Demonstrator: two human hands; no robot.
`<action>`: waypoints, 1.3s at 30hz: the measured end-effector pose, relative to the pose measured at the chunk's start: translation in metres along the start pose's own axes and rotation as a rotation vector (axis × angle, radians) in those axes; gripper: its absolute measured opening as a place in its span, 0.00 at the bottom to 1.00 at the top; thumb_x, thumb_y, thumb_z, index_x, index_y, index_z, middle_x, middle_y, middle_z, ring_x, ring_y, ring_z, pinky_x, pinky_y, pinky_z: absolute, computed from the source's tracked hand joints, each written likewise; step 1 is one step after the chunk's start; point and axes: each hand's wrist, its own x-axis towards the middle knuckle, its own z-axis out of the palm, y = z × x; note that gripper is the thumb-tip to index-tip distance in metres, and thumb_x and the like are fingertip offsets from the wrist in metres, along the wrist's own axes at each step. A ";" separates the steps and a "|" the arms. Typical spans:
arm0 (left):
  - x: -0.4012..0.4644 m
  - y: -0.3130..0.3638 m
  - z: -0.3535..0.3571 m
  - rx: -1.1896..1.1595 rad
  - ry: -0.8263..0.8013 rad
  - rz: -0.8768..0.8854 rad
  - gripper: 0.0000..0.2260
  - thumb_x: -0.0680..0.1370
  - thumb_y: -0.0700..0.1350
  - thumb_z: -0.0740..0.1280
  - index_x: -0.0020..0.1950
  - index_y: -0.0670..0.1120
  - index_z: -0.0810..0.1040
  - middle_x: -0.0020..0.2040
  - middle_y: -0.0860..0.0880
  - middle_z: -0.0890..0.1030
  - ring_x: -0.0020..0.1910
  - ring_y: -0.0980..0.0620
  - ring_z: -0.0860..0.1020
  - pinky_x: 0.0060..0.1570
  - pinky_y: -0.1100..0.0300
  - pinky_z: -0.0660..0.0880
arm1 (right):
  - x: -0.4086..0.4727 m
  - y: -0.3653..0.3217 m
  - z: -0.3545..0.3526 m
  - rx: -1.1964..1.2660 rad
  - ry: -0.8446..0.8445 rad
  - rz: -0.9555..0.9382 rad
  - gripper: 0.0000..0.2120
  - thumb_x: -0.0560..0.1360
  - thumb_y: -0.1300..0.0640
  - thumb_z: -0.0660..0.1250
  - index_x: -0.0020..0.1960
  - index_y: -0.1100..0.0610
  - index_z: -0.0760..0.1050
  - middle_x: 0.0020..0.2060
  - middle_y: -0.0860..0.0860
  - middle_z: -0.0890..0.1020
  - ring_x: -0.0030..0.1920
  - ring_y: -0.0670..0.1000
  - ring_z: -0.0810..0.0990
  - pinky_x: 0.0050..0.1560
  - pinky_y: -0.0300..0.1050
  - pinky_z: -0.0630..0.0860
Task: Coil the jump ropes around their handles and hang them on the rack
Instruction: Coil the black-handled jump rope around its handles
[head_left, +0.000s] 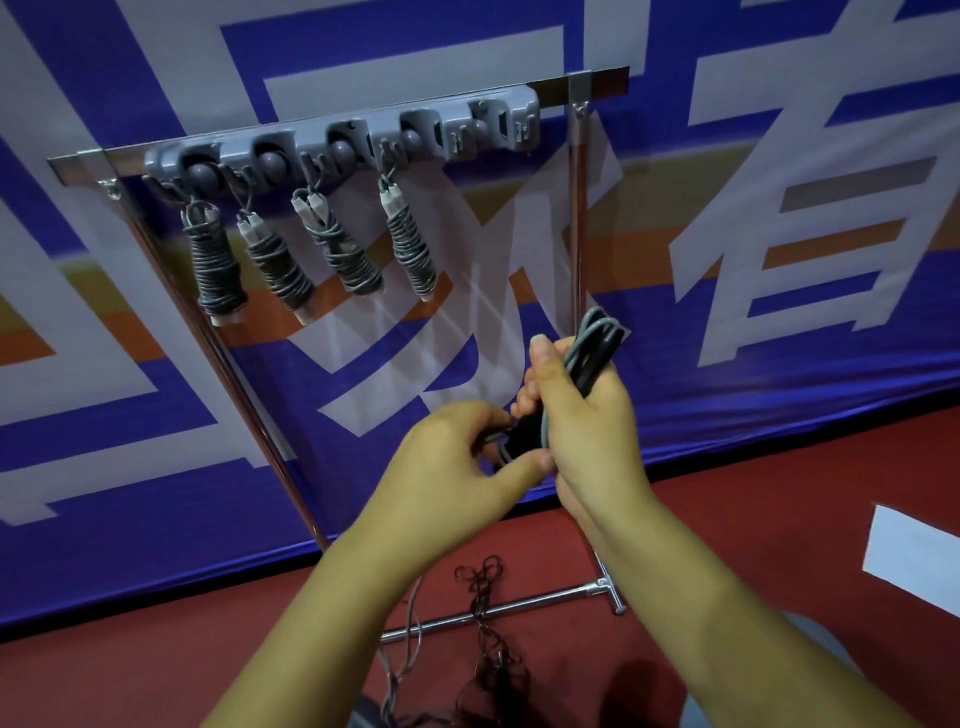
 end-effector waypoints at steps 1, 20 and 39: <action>0.000 0.000 0.002 0.035 0.039 0.010 0.17 0.70 0.59 0.70 0.53 0.51 0.78 0.41 0.55 0.78 0.38 0.59 0.74 0.38 0.66 0.70 | -0.001 0.002 0.000 0.024 -0.005 0.009 0.07 0.78 0.57 0.64 0.43 0.56 0.68 0.24 0.46 0.72 0.29 0.46 0.73 0.34 0.42 0.75; 0.012 -0.016 -0.032 0.624 0.066 0.344 0.12 0.61 0.47 0.75 0.39 0.43 0.79 0.33 0.49 0.67 0.28 0.51 0.64 0.24 0.64 0.58 | 0.009 -0.015 -0.037 -0.713 -0.241 -0.173 0.18 0.60 0.55 0.81 0.39 0.51 0.72 0.36 0.50 0.81 0.37 0.46 0.80 0.39 0.37 0.77; -0.010 -0.003 -0.014 0.186 0.344 0.309 0.26 0.71 0.36 0.73 0.63 0.50 0.66 0.51 0.56 0.73 0.39 0.61 0.71 0.31 0.70 0.71 | -0.006 -0.021 -0.044 -0.406 -0.363 0.077 0.09 0.74 0.65 0.67 0.48 0.52 0.79 0.42 0.49 0.86 0.37 0.52 0.85 0.38 0.40 0.81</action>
